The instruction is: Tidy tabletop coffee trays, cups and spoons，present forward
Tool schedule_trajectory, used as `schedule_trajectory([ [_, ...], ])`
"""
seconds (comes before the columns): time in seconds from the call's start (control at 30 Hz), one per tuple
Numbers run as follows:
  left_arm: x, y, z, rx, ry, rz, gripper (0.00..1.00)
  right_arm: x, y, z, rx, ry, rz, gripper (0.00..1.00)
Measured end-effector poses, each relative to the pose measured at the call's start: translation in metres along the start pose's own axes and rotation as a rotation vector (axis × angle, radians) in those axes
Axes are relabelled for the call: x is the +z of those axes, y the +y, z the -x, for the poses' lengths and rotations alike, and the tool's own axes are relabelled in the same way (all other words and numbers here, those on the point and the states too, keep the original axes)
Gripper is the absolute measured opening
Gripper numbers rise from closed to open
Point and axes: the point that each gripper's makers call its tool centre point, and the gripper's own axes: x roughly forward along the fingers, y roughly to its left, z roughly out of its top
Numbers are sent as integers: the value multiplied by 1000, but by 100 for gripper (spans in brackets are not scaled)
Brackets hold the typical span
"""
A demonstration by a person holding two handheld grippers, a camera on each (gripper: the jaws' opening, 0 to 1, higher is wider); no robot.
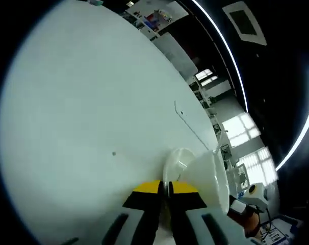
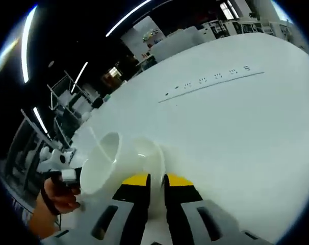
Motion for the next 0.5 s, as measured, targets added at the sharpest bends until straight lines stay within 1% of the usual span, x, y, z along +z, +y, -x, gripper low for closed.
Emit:
schedule_trajectory([
  [0.03,1,3,3,29,1,-29,11,6,3,4,8,-38,46,15],
  [0.07,5,1,6,30,-18,-76,11,8,4,9,-3,-52,82,16],
  [0.1,7,2,8,49,-27,-104,11,8,2,13,-35,-48,123,16],
  [0.13,10,4,12,80,-37,-159,10,13,2,16,-47,-69,162,16],
  [0.17,14,4,15,99,-52,-210,10,14,3,19,-53,-68,188,16],
  [0.2,14,1,17,92,-56,-201,10,13,4,20,-53,-60,179,16],
  [0.27,16,0,21,89,-65,-209,10,21,6,28,-48,-93,184,16],
  [0.3,18,-1,23,84,-74,-216,10,22,7,30,-47,-93,185,16],
  [0.37,23,-2,28,82,-104,-235,10,31,8,38,-61,-136,222,16],
  [0.43,26,-6,34,63,-125,-250,10,36,12,47,-55,-163,256,16],
  [0.47,28,-9,38,49,-147,-255,10,40,14,53,-51,-195,273,16],
  [0.5,30,-11,42,41,-166,-260,10,44,14,60,-55,-228,272,16],
])
